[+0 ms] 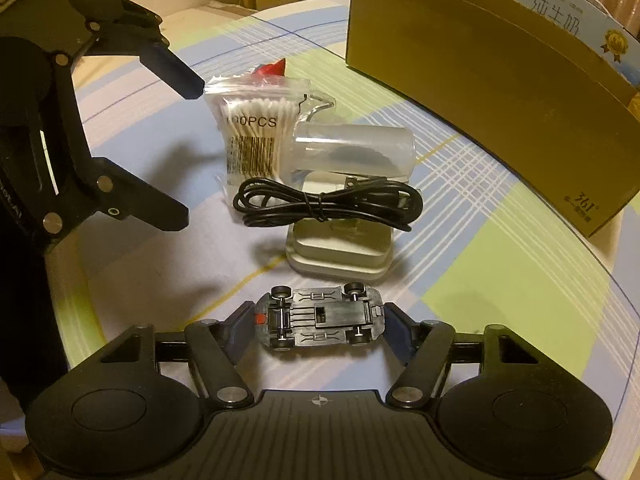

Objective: Organize objects
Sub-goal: 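Grasp the black cable with the left tool while the right tool holds the toy car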

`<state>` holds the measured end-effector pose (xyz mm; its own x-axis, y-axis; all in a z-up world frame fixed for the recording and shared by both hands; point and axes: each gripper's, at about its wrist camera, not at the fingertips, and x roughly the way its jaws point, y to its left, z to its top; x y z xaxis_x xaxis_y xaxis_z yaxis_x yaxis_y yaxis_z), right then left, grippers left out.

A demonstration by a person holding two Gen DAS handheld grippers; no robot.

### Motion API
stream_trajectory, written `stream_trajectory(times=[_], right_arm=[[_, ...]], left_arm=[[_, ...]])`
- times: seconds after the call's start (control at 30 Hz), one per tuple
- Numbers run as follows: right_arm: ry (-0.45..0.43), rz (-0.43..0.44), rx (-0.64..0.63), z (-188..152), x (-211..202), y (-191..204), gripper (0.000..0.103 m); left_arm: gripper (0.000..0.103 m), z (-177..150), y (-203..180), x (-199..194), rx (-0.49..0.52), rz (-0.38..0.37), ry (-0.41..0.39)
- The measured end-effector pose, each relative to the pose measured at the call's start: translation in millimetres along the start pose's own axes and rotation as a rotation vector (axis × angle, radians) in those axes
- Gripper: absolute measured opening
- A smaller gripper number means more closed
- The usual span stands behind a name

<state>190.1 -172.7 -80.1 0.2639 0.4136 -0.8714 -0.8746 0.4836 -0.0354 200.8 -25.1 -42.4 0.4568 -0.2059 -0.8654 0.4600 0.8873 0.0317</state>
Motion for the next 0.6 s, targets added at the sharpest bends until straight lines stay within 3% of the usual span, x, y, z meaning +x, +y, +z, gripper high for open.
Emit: stream_trajectory(times=[0.2,0.47,0.6], right_arm=[[-0.032,-0.076,0.120,-5,-21,-9,0.064],[-0.073,-0.130,0.267,-17,-48,-27,0.064],[-0.090,-0.138,0.323,-21,-51,-34,0.064]], left_arm=[[0.088,6,-4,-5,0.005,-0.002,-0.028],[0.082,20,-18,-13,0.043,0.010,-0.074],[0.069,24,-28,-15,0.076,0.010,-0.093]])
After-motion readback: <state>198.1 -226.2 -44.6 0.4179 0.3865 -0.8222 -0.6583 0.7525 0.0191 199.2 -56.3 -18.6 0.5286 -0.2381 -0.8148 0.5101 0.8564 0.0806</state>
